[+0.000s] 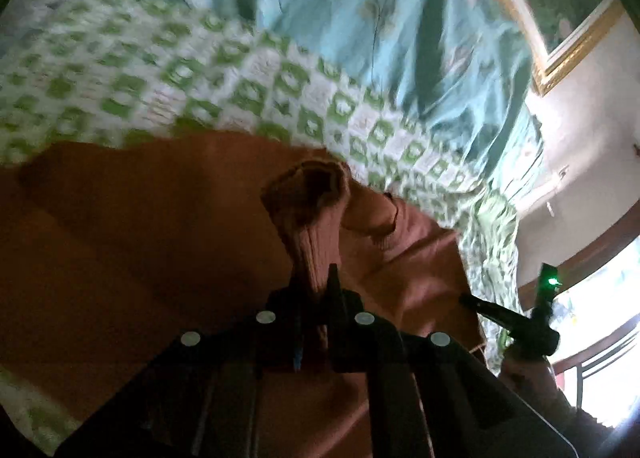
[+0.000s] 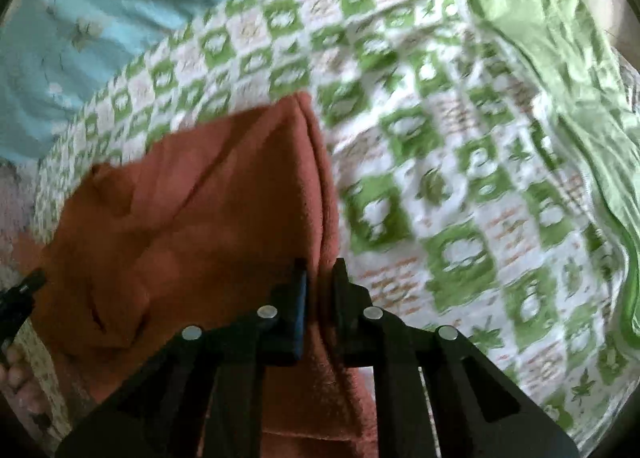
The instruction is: Fold small clothes
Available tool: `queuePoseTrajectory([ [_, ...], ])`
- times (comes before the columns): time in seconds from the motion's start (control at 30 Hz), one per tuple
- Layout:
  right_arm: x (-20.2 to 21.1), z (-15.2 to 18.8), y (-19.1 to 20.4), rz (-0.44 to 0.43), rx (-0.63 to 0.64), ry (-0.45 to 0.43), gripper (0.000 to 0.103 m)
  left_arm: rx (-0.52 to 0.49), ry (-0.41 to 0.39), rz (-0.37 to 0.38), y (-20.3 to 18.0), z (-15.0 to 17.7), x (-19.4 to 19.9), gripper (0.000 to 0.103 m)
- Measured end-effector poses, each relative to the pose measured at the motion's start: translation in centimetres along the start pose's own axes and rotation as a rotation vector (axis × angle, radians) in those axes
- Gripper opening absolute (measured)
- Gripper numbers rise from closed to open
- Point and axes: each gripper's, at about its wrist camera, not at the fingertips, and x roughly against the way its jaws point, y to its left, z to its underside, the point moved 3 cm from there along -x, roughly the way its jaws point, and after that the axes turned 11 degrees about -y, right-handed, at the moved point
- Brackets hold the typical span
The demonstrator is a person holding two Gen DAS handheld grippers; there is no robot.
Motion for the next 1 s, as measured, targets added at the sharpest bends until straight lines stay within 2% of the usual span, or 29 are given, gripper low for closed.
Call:
queuePoseTrajectory([
  [0.07,-0.2,-0.1,-0.8,0.000,-0.021,0.002,0.012,0.024,0.032,-0.049,2.2,1.2,0.4,0.012],
  [0.13,-0.4,0.2,-1.2,0.000,-0.044,0.014,0.012,0.073,0.096,-0.127,5.0,2.7,-0.1,0.015],
  [0.2,-0.6,0.4,-1.4,0.005,-0.061,0.017,0.012,0.123,0.107,-0.146,6.5,3.1,0.0,0.021],
  [0.27,-0.7,0.6,-1.3,0.007,-0.076,0.017,0.013,0.145,0.082,-0.128,6.6,2.7,0.6,0.037],
  [0.3,-0.6,0.5,-1.3,0.008,-0.083,0.020,0.016,0.144,0.074,-0.126,6.3,2.4,0.7,0.059],
  [0.33,-0.7,0.5,-1.1,0.007,-0.089,0.023,0.016,0.144,0.070,-0.124,6.0,2.3,0.6,0.073],
  [0.47,1.6,-0.3,-0.3,0.016,-0.085,-0.036,0.019,0.123,0.090,-0.129,5.1,1.7,-0.6,0.079],
  [0.5,2.0,-0.5,0.1,0.008,-0.084,-0.055,0.020,0.112,0.103,-0.145,4.9,1.6,-1.3,0.078],
  [0.57,3.1,-0.6,1.1,-0.023,-0.076,-0.084,0.020,0.080,0.113,-0.162,4.3,1.5,-2.3,0.067],
  [0.6,3.5,-0.6,1.8,-0.047,-0.065,-0.091,0.020,0.050,0.115,-0.163,3.8,1.5,-2.7,0.034],
  [0.63,3.6,-0.5,2.2,-0.059,-0.061,-0.091,0.020,0.037,0.127,-0.139,3.6,1.6,-2.7,0.010],
  [0.7,3.5,0.0,3.5,-0.111,-0.055,-0.063,0.020,0.014,0.091,-0.092,2.6,1.2,-1.4,0.012],
  [0.77,2.9,0.6,5.3,-0.204,-0.054,-0.017,0.020,-0.048,0.043,-0.067,1.6,1.1,0.7,0.013],
  [0.9,2.3,2.0,9.9,-0.338,0.024,0.042,0.020,-0.020,0.086,-0.137,4.2,3.2,2.0,0.013],
  [1.0,1.8,3.0,13.6,-0.412,0.080,0.085,0.020,0.011,0.087,-0.192,6.3,4.3,3.2,0.012],
])
